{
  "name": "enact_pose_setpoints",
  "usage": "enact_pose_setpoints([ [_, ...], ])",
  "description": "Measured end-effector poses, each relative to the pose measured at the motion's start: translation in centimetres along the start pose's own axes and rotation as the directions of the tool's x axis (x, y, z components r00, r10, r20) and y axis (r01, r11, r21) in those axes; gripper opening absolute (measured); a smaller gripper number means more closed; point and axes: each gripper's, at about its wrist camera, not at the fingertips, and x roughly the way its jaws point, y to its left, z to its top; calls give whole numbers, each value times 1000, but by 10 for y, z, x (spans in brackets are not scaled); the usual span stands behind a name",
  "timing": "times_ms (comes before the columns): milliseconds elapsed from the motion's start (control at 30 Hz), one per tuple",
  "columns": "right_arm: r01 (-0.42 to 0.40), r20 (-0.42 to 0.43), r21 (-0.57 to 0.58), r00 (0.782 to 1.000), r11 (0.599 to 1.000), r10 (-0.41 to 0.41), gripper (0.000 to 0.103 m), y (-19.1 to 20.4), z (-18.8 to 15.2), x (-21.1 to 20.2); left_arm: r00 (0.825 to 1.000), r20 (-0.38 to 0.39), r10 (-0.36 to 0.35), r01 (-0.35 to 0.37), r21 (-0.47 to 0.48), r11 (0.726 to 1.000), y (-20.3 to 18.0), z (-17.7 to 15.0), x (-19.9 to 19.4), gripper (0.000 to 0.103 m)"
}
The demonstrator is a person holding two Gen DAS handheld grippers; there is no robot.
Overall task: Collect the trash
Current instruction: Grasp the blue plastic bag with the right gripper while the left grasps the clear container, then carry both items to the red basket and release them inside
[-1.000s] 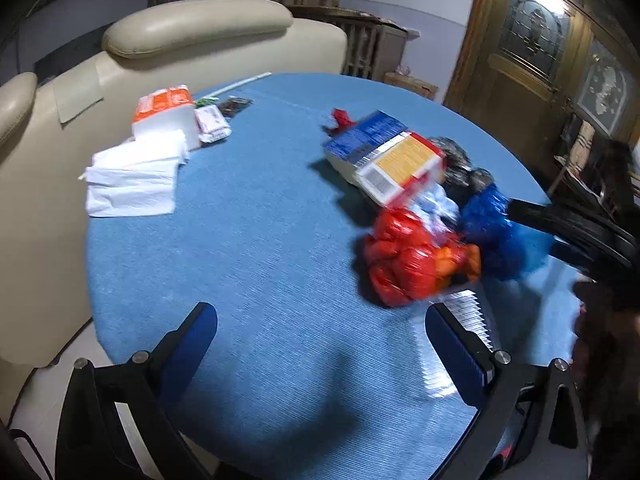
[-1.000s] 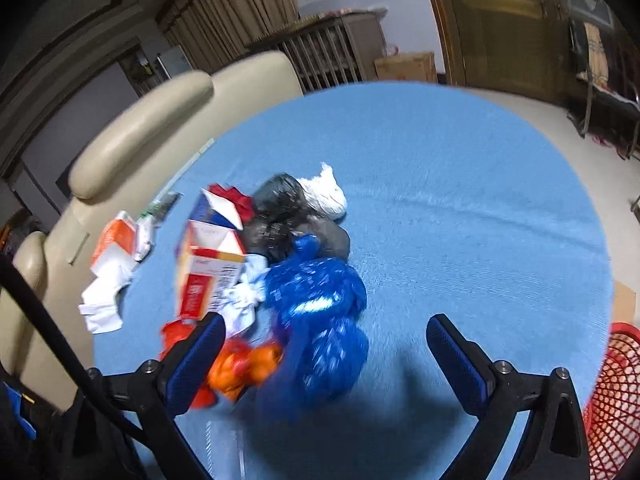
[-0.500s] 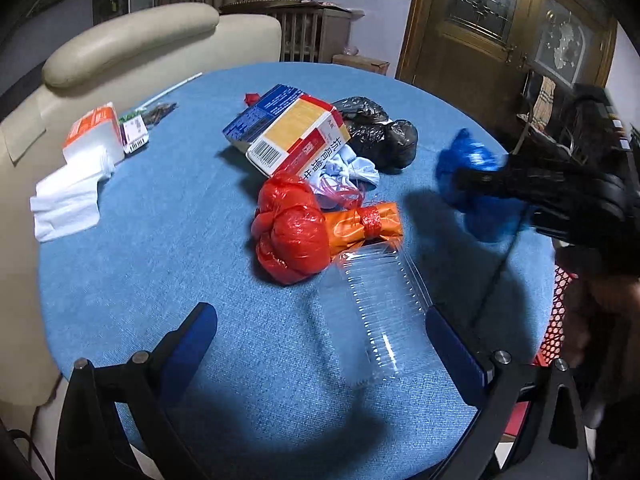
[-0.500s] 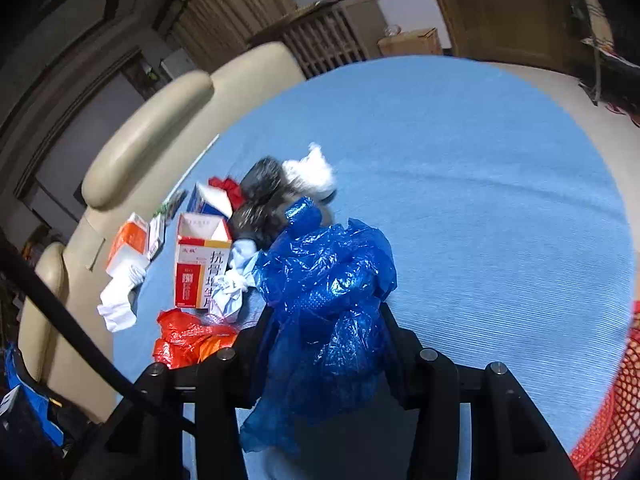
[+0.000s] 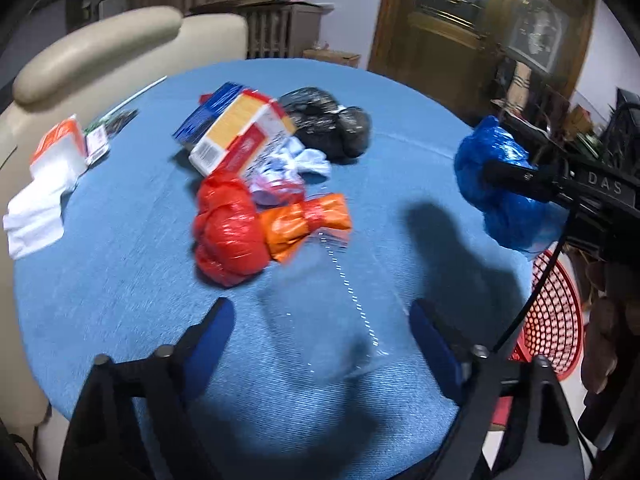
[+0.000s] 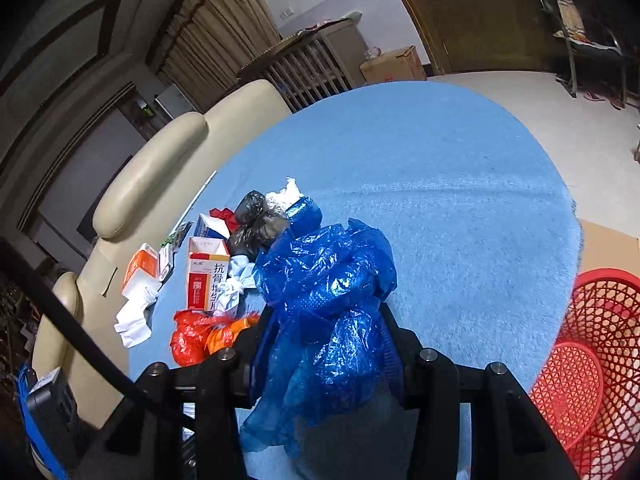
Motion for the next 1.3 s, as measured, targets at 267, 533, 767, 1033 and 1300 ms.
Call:
enact_pose_setpoints([
  [267, -16, 0, 17, 1000, 1000, 16, 50, -1, -9, -2, 999, -38, -13, 12, -14, 1000, -4, 4, 14, 91],
  [533, -7, 23, 27, 1000, 1000, 7, 50, -7, -8, -12, 996, -81, -39, 37, -25, 999, -7, 2, 37, 64],
  [767, -1, 30, 46, 1000, 999, 0, 50, -14, -10, -15, 999, -34, -43, 43, 11, 999, -9, 6, 21, 46],
  [1033, 24, 60, 66, 998, 998, -28, 50, -22, -27, -39, 995, 58, -84, 79, 80, 994, -31, 23, -16, 46],
  [1300, 187, 114, 153, 972, 970, -205, 50, -72, -55, -94, 982, 71, -175, 162, 161, 974, -72, 39, -21, 46],
])
